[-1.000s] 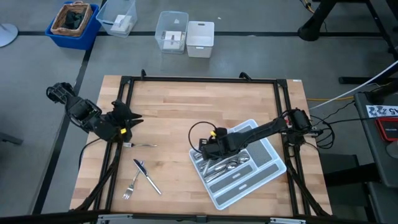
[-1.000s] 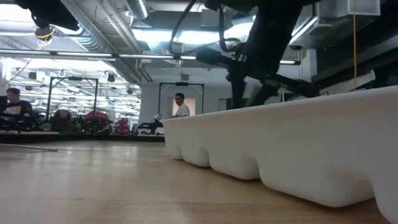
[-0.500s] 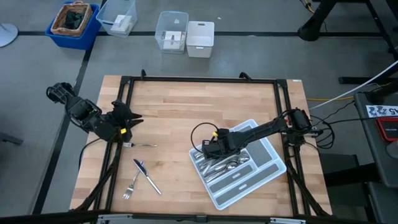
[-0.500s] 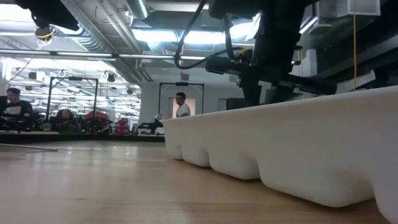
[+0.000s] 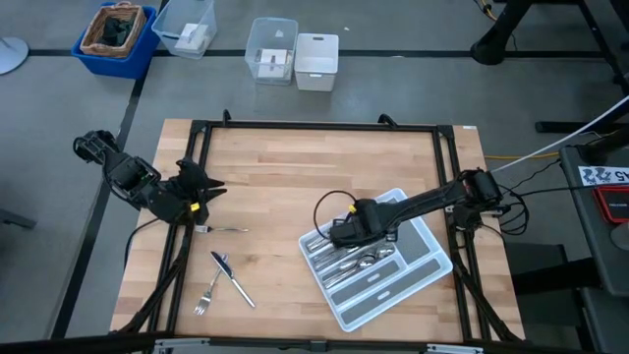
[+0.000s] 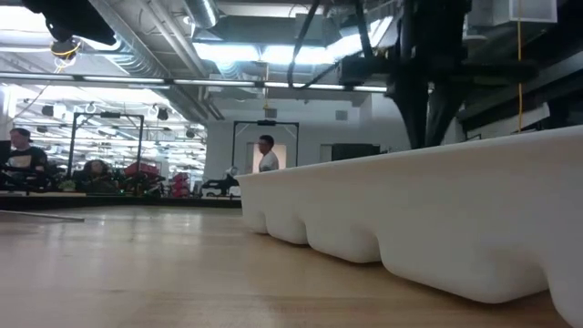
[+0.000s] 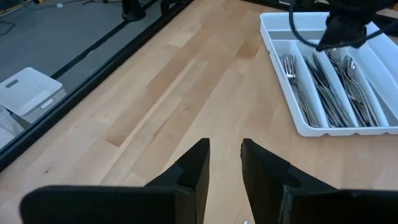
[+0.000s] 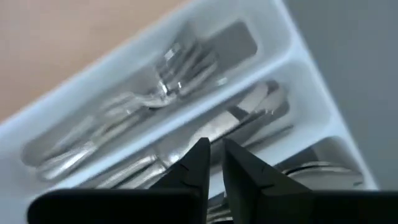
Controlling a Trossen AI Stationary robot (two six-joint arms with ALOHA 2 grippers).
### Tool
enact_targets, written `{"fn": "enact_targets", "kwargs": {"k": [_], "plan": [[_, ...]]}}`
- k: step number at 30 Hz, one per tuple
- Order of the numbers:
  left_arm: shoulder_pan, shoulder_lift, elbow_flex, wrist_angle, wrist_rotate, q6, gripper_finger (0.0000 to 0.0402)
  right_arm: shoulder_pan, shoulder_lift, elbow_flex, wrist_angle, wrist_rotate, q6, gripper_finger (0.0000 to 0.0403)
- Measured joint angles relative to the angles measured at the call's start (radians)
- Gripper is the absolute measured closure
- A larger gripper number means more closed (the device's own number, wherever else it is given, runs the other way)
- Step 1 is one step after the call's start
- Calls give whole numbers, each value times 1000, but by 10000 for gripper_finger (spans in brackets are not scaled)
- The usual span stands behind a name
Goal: Sort silverware
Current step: Put the silver fork into the silverware tray
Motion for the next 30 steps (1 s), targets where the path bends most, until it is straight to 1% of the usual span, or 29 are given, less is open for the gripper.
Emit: {"fn": "enact_targets", "kwargs": {"k": [2, 5, 7, 9, 12, 14, 16, 19, 23, 27, 30], "plan": [[0, 0, 0, 0, 0, 3, 322, 10, 0, 33, -37, 44, 0, 356], [0, 0, 0, -5, 0, 7, 322, 20, 0, 89, -49, 145, -11, 356], [0, -1, 0, -6, 26, -15, 322, 26, 0, 132, -53, 215, -57, 356], [0, 0, 0, -19, 109, -15, 322, 25, 0, 178, -45, 272, -117, 356], [0, 7, 0, -100, 281, 19, 322, 25, 0, 243, -45, 306, -225, 356], [0, 15, 0, -155, 356, 5, 322, 24, 0, 282, -41, 324, -298, 356], [0, 26, 0, -200, 380, -36, 322, 24, 0, 313, -33, 349, -359, 356], [0, 49, 0, -227, 384, -71, 322, 24, 0, 335, 20, 393, -456, 356], [0, 98, 0, -223, 387, -64, 322, 24, 0, 339, 108, 391, -607, 356], [0, 171, 0, -211, 413, -28, 322, 24, 0, 339, 177, 324, -748, 356], [0, 234, 0, -205, 418, -33, 322, 24, 0, 339, 217, 263, -847, 356]]}}
